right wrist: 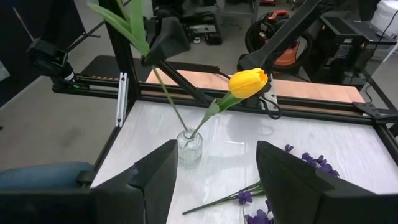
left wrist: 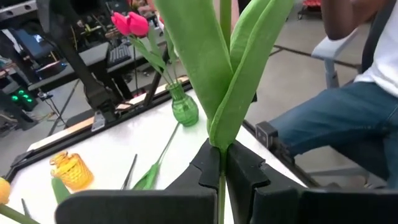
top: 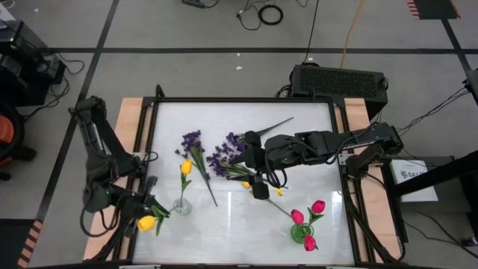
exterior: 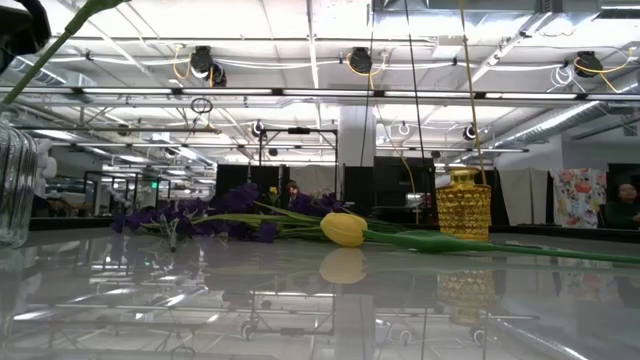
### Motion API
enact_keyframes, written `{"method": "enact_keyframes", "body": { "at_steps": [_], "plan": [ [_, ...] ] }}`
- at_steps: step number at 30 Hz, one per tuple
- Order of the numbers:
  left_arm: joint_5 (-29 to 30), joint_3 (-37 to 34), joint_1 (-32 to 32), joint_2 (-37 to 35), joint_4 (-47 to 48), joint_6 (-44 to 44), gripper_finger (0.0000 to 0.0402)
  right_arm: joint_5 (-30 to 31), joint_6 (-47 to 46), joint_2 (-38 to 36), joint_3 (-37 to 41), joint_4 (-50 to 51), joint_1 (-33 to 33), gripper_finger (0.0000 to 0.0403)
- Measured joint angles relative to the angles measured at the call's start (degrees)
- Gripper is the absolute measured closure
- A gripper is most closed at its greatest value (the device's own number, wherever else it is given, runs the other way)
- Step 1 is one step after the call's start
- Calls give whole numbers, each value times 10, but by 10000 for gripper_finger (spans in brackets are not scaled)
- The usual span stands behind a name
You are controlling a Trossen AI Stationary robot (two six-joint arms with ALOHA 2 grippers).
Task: Sort flowers into vase by color
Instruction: Put the bottom yellow flower into the transparent vase
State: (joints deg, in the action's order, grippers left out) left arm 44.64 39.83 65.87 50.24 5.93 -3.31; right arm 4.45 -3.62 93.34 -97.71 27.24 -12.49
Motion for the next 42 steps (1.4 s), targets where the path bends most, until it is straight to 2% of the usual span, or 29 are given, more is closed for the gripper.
{"method": "enact_keyframes", "body": {
  "at_steps": [6, 12, 18, 37, 42],
  "plan": [
    [13, 0, 0, 19, 0, 0, 391, 0, 0, 0, 0, 0, 0, 193],
    [13, 0, 0, 22, 9, 43, 391, 0, 0, 0, 0, 0, 0, 193],
    [32, 0, 0, 29, 10, 44, 391, 0, 2, 0, 0, -5, 0, 193],
    [41, 0, 0, 86, 12, 45, 385, 0, 6, 0, 0, -17, 0, 193],
    [41, 0, 0, 87, 41, 57, 384, 0, 11, 0, 0, -21, 0, 193]
  ]
}}
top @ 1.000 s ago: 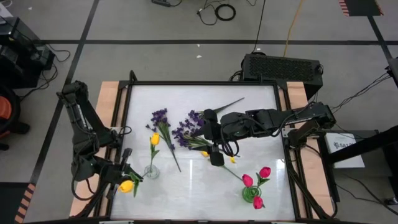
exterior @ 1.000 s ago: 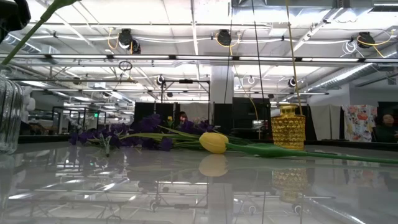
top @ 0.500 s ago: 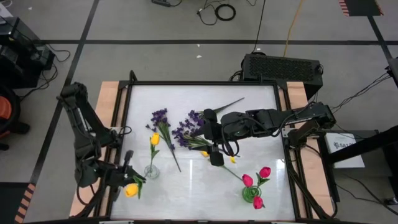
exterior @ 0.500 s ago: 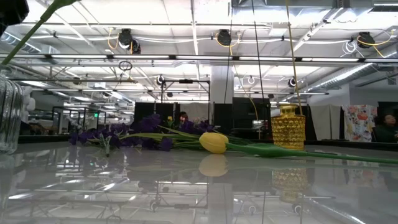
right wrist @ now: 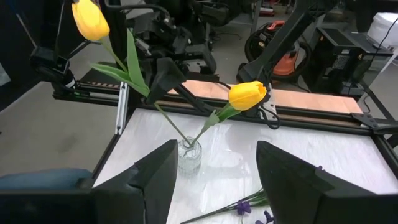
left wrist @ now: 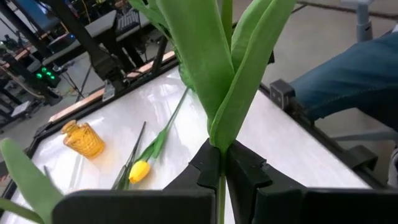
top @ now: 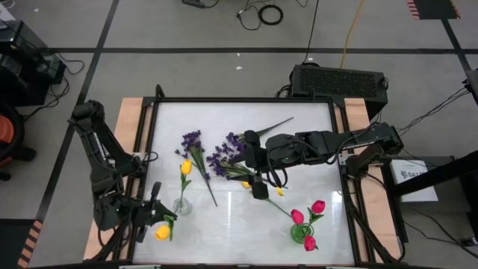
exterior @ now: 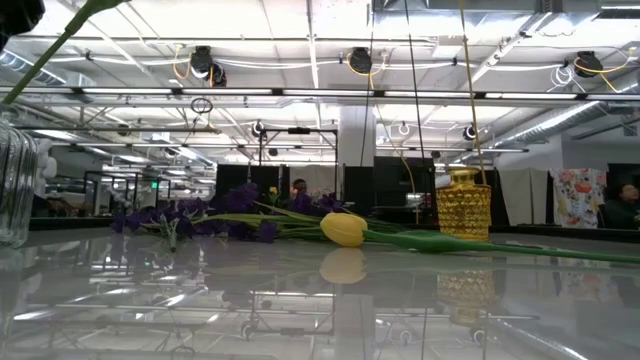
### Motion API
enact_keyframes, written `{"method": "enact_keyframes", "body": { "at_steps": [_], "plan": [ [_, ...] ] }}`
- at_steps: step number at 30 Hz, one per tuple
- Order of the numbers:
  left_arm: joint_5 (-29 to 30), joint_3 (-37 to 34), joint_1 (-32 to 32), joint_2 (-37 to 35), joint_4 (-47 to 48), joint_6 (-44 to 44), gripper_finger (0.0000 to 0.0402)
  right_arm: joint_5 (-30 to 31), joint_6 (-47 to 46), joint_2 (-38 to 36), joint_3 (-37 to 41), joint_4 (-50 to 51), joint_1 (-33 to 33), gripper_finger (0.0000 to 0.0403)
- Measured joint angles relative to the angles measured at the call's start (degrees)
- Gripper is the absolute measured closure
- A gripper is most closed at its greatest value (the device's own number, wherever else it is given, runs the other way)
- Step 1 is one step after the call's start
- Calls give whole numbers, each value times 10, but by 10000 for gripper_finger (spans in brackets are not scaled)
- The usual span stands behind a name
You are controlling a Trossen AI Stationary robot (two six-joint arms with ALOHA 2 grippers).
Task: Sort flowers into vase by color
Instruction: Put the bottom yellow flower into the transparent vase
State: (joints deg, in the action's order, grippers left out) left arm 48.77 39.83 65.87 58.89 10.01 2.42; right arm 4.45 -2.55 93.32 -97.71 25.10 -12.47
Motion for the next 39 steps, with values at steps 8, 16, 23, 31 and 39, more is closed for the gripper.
{"method": "enact_keyframes", "body": {
  "at_steps": [8, 16, 23, 31, 39],
  "plan": [
    [23, 0, -3, 0, 17, 3, 376, 0, 0, 0, 0, 0, 0, 193],
    [26, 0, -3, 0, 17, 3, 311, 0, 0, 0, 0, 0, 0, 193],
    [40, 0, -3, 0, 17, 4, 247, 0, 0, 0, 0, 0, 0, 193],
    [40, 0, -1, -1, 22, 5, 220, 0, -2, 0, 0, 8, 0, 193],
    [43, 0, -1, -48, 131, 137, 219, 0, -2, 0, 0, 21, 0, 193]
  ]
}}
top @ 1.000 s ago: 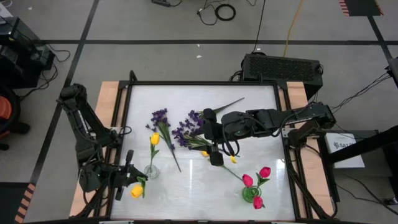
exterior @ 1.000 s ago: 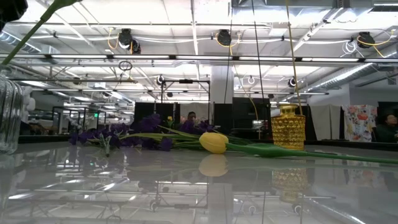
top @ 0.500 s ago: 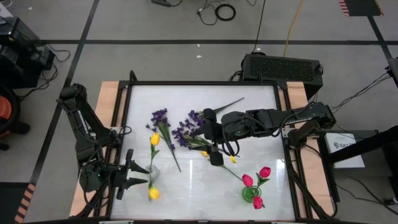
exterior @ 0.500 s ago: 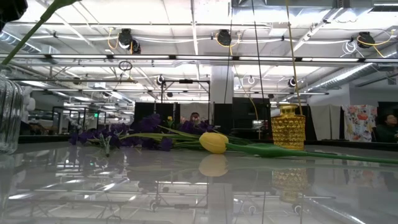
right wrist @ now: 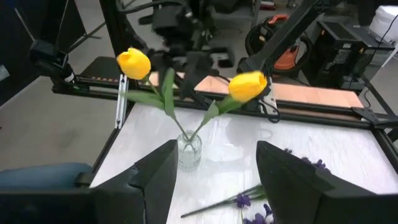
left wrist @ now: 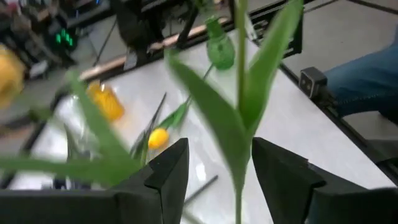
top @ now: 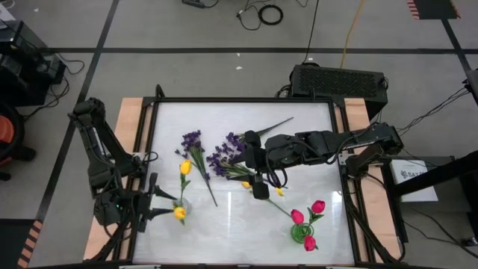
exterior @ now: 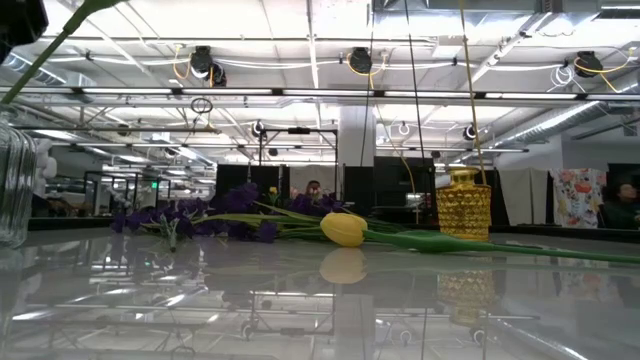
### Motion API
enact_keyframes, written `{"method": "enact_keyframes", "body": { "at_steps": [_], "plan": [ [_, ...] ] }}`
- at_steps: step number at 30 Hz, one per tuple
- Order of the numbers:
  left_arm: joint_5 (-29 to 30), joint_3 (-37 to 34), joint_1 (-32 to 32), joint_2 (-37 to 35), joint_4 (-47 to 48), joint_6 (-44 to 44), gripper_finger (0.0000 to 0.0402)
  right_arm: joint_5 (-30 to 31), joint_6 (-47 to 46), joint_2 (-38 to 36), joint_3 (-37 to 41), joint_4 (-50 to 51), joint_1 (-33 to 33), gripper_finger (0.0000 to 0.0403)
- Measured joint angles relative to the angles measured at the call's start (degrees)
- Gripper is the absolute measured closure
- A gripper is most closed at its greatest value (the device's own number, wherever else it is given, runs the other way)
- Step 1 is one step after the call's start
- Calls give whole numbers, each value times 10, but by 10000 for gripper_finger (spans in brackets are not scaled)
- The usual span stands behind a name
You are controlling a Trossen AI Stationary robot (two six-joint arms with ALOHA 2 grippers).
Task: Sort flowers into vase by color
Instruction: Put the bottom yellow flower into the transparent vase, then put the yellow flower into the transparent vase
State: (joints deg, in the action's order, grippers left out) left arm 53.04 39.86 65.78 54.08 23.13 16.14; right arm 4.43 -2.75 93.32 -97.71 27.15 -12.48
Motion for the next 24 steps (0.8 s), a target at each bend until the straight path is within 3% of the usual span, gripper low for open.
{"method": "enact_keyframes", "body": {
  "at_steps": [5, 8, 16, 24],
  "plan": [
    [0, 0, 0, -52, 94, 129, 219, 0, -2, 0, 0, 44, 0, 193],
    [0, 0, 0, -81, 111, 163, 219, 2, -15, 0, 0, 83, 0, 193],
    [45, 0, 0, -123, 113, 130, 219, 24, -93, 0, 0, 211, 0, 193],
    [66, 0, 0, -159, 115, 100, 219, 84, -147, 6, -1, 224, -1, 193]
  ]
}}
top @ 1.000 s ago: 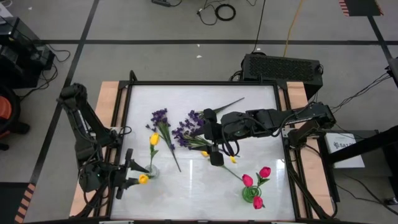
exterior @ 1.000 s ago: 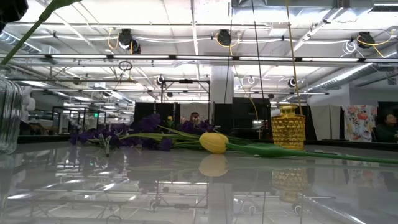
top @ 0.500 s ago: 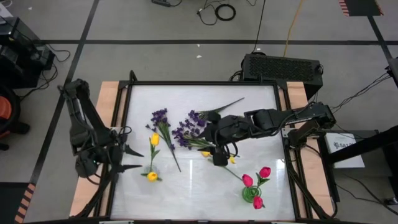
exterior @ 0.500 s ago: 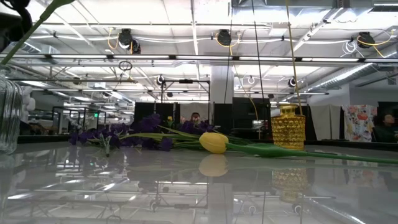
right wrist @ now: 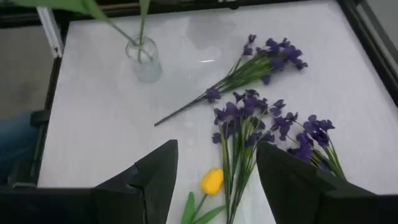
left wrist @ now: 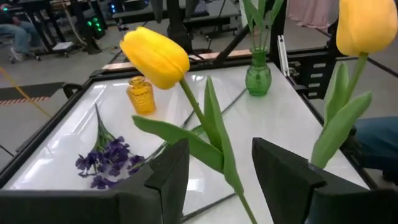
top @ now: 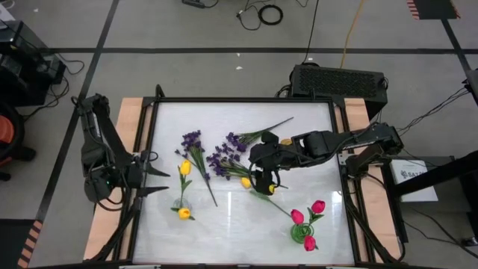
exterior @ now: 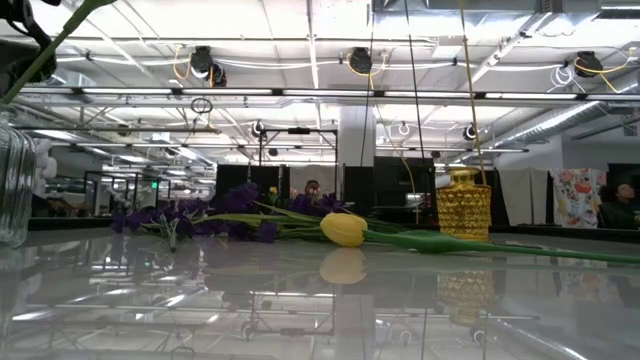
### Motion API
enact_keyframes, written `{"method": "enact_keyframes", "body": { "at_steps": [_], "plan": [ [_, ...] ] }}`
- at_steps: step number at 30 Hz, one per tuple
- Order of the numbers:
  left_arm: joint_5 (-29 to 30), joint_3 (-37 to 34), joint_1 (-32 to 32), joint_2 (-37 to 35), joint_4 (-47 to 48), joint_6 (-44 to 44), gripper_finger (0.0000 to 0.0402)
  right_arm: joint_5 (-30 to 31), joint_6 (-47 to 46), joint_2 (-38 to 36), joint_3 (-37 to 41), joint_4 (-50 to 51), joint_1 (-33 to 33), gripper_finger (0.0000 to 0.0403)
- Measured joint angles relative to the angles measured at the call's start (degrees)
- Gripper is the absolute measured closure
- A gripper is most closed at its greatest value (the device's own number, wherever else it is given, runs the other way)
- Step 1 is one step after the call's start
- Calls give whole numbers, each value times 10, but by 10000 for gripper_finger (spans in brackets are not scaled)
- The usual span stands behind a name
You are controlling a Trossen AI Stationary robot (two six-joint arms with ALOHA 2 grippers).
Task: Sort flowers into vase by color
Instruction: Put the yellow flower into the transparent vase
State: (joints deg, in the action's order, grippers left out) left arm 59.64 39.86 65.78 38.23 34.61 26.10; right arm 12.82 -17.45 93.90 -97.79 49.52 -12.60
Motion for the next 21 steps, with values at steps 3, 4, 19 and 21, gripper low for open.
{"method": "enact_keyframes", "body": {
  "at_steps": [3, 4, 19, 21],
  "plan": [
    [1, 0, 0, -14, 9, -1, 219, 9, 5, 20, -1, 5, 1, 193],
    [4, 0, 0, -20, 9, -1, 219, 8, 12, 30, -1, 5, 2, 193],
    [93, 0, 0, -61, 25, 4, 219, 51, 3, 129, 107, -44, -8, 193],
    [95, 0, 0, -61, 25, 3, 219, 51, -16, 129, 146, -59, -8, 193]
  ]
}}
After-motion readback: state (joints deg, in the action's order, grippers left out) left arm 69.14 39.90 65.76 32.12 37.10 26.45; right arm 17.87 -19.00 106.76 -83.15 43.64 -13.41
